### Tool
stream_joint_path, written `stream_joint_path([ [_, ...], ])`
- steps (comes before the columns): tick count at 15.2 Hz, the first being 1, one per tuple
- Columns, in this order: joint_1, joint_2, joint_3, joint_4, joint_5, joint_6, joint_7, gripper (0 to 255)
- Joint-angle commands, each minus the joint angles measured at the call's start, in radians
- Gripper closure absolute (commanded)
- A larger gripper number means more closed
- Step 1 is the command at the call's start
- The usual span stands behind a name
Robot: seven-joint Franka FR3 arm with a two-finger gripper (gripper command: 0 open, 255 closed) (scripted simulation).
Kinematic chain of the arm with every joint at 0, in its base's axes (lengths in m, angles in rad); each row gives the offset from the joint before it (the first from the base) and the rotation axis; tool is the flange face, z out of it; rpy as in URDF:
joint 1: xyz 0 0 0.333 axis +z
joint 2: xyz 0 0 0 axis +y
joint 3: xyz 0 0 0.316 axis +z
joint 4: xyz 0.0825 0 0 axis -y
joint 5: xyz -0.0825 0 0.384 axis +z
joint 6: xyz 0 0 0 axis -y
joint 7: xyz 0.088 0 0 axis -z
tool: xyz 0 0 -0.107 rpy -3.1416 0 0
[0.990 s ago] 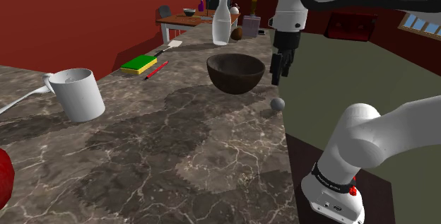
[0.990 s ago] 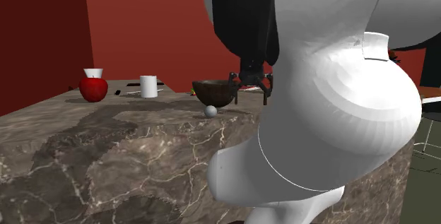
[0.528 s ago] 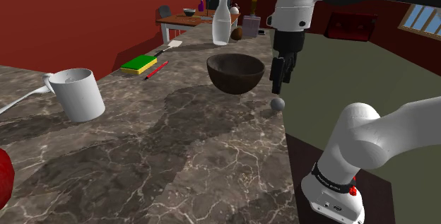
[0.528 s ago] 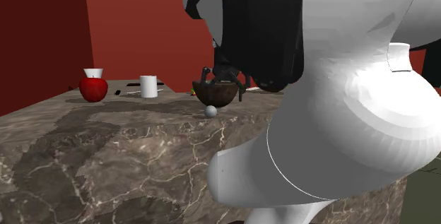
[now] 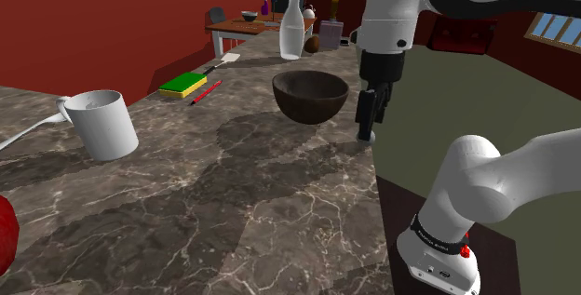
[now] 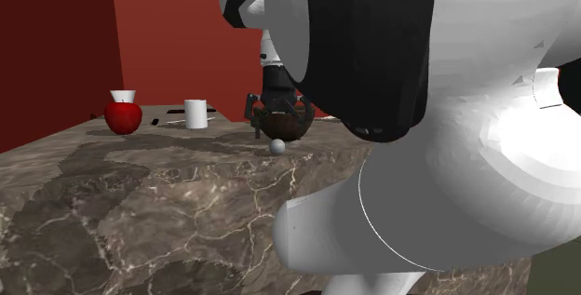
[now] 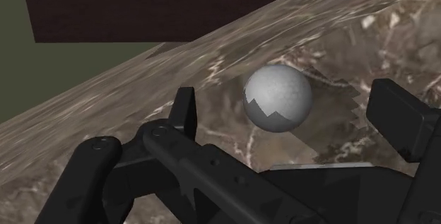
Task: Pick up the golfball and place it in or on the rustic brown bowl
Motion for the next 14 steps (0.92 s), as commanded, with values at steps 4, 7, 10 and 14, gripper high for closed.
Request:
stream_joint_path([
  [4, 0.005, -0.022, 0.009, -0.061, 0.01, 0.04, -0.002, 0],
  [7, 0.005, -0.022, 0.009, -0.061, 0.01, 0.04, -0.002, 0],
  [10, 0.005, -0.022, 0.009, -0.061, 0.01, 0.04, -0.002, 0],
  [14, 0.005, -0.022, 0.009, -0.061, 0.01, 0.04, -0.002, 255],
])
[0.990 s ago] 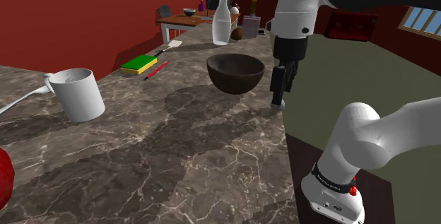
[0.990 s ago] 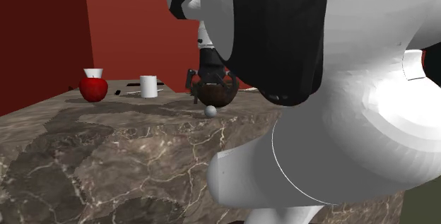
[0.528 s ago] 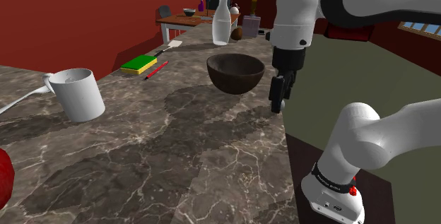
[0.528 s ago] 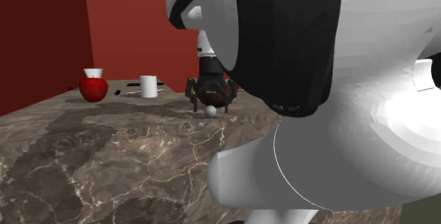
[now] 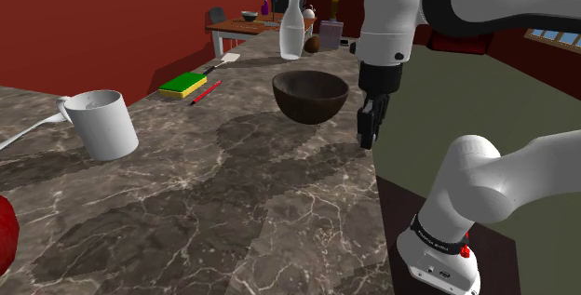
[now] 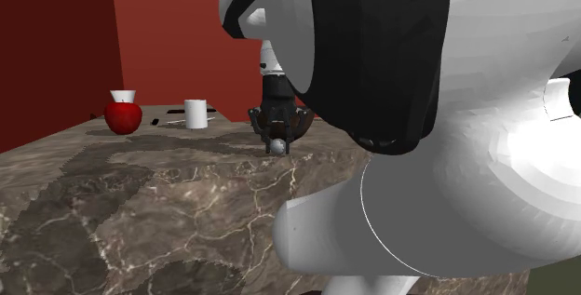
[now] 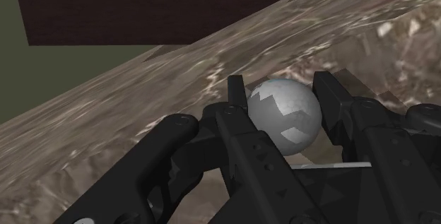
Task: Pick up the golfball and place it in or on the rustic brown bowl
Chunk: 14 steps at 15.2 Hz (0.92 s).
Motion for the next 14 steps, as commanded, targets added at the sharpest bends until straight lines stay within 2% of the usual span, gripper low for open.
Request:
stream_joint_path([
  [1, 0.0, 0.0, 0.0, 0.0, 0.0, 0.0, 0.0, 255],
  [6, 0.0, 0.0, 0.0, 0.0, 0.0, 0.0, 0.0, 255],
  [14, -0.007, 0.035, -0.015, 0.128, -0.014, -0.092, 0.01, 255],
])
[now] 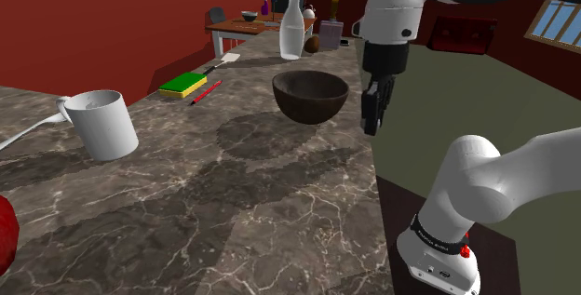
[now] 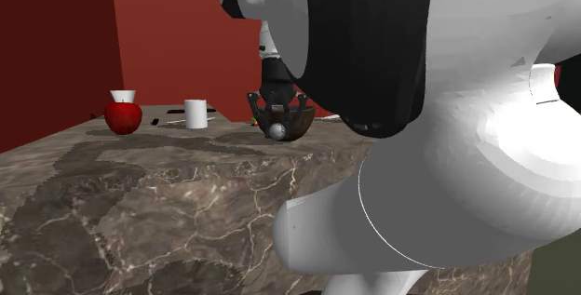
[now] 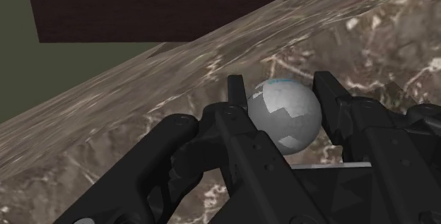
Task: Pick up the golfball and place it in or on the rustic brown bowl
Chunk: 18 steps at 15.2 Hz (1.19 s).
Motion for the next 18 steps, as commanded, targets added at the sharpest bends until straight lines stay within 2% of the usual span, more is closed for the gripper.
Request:
stream_joint_path([
  [1, -0.002, 0.009, -0.006, 0.035, -0.005, -0.026, 0.001, 255],
  [18, -0.014, 0.123, -0.026, 0.343, -0.025, -0.22, 0.027, 255],
])
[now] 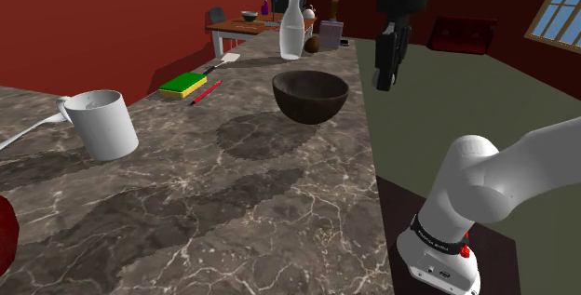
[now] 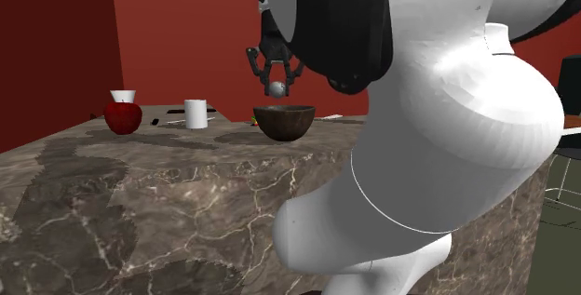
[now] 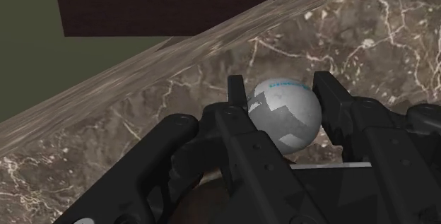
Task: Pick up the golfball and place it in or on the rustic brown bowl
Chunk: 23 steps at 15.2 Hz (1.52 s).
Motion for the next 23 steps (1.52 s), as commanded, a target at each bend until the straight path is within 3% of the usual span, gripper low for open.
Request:
stream_joint_path([
  [1, -0.001, 0.014, -0.002, 0.037, -0.002, -0.024, 0.003, 255],
  [7, -0.004, 0.059, -0.005, 0.144, -0.005, -0.086, 0.014, 255],
  [14, -0.032, 0.297, -0.007, 0.308, -0.056, -0.017, -0.02, 255],
  [18, -0.047, 0.477, -0.002, 0.468, -0.091, -0.001, -0.031, 255],
  [23, -0.046, 0.435, -0.004, 0.353, -0.087, 0.073, -0.041, 255],
])
